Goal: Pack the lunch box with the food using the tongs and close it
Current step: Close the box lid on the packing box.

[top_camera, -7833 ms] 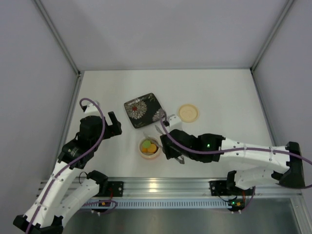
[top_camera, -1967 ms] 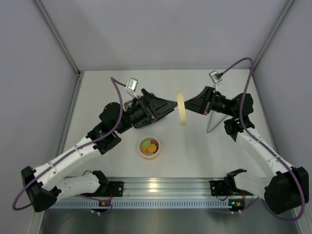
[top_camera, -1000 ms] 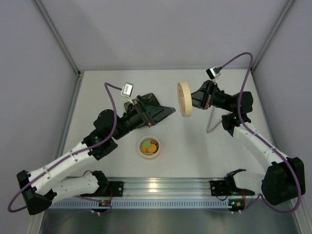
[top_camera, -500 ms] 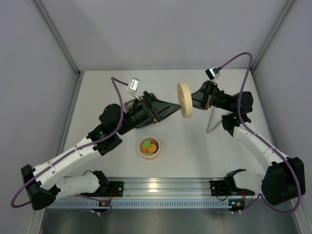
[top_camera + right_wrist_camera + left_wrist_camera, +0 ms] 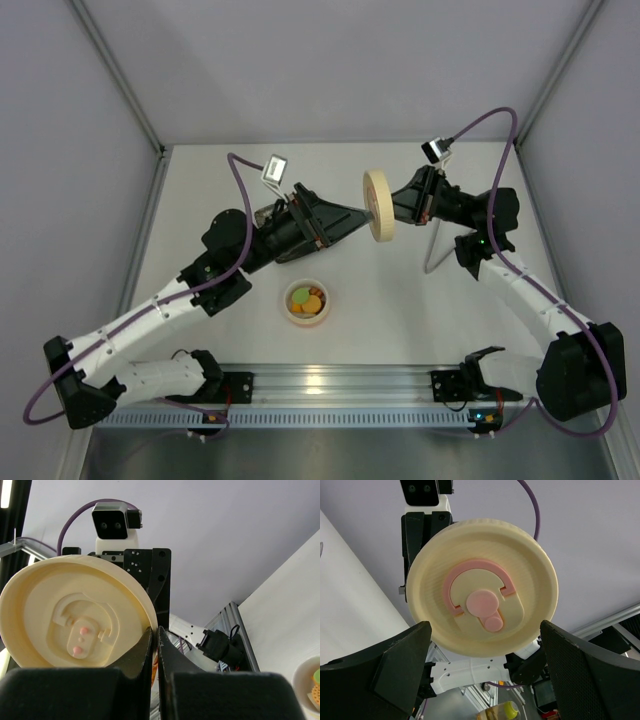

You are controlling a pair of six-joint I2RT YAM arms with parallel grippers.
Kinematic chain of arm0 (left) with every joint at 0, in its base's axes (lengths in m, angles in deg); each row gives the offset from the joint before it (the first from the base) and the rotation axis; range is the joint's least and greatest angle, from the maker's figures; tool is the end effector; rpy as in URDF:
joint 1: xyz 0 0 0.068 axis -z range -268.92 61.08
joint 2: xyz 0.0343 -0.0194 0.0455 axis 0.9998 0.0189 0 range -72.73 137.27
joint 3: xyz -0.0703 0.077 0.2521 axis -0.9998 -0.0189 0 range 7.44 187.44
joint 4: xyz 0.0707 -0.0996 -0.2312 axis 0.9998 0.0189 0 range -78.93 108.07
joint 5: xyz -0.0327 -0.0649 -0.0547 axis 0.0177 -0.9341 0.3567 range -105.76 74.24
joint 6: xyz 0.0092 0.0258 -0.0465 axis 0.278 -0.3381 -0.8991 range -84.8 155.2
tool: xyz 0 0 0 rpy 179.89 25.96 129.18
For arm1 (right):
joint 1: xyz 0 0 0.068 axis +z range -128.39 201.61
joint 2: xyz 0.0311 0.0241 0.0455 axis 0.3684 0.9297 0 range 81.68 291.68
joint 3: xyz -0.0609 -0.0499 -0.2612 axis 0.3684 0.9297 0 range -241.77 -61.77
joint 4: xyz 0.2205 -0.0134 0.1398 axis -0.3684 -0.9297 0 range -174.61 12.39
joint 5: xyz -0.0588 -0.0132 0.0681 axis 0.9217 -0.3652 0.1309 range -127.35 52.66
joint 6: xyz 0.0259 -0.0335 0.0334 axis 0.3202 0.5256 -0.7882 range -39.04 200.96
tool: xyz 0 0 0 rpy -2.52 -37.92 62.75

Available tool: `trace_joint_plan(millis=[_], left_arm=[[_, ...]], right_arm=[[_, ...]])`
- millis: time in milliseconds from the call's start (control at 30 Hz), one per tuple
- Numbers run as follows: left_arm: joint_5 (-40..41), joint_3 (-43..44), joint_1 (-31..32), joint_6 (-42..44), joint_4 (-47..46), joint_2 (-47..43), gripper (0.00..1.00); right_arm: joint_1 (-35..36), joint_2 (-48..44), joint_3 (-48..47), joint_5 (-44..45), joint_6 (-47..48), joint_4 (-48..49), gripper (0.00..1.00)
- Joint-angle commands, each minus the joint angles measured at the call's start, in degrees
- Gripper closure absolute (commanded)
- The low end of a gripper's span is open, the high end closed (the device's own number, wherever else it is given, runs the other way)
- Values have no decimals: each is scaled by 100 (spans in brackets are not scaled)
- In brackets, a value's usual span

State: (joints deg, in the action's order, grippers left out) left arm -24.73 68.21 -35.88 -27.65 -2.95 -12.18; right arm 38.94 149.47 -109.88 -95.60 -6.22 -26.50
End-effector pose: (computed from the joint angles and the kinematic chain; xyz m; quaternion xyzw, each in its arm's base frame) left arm 0.1405 -0.1959 0.4312 0.0091 0.6152 -0.6924 0.3769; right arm 0.2300 0.1034 0.3802 -0.1034 0.5934 0.7482 0.2782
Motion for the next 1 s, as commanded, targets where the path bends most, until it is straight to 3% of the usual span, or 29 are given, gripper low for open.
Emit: trace_joint_plan(millis=[0,967], left_arm=[[-149,207,31,10,-408,53,5],[-131,198,31,-298,-821,352,8]], right_arm=[[-97,-99,-277,-10,192,180,100],[-97,-126,-198,-27,306,241,100]])
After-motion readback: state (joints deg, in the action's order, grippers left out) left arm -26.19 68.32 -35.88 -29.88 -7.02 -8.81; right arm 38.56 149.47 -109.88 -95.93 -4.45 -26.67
